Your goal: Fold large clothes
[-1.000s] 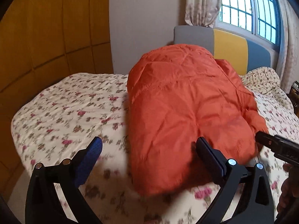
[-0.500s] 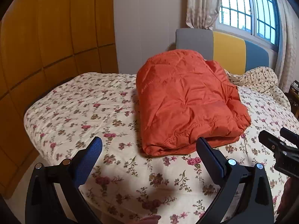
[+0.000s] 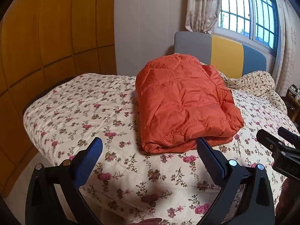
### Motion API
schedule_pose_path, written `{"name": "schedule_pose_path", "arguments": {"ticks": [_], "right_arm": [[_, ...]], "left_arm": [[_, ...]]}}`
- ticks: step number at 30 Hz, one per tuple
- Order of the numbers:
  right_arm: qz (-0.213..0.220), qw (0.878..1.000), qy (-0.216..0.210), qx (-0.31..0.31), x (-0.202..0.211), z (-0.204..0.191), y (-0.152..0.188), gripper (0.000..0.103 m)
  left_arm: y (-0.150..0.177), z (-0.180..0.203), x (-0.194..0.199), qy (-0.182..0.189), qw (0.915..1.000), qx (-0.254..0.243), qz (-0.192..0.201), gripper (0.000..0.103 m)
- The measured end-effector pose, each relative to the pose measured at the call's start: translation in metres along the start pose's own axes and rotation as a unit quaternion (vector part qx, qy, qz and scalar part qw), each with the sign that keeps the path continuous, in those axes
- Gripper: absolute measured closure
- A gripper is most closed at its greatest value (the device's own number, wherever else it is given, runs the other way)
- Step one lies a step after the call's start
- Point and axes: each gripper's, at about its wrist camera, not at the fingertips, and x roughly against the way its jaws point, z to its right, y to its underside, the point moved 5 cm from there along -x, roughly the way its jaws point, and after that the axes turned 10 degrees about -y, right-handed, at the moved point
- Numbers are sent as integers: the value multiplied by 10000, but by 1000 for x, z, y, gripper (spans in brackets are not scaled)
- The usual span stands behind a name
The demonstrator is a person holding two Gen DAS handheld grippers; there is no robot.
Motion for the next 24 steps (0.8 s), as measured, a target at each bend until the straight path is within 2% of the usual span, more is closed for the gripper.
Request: {"name": "schedule_pose_path", "arguments": {"ticks": [24], "right_arm": [[-39,10000,-40,-70,-2,0,2,2]], "left_arm": [[4,6,0,61,10000,-10,-60,3]]}}
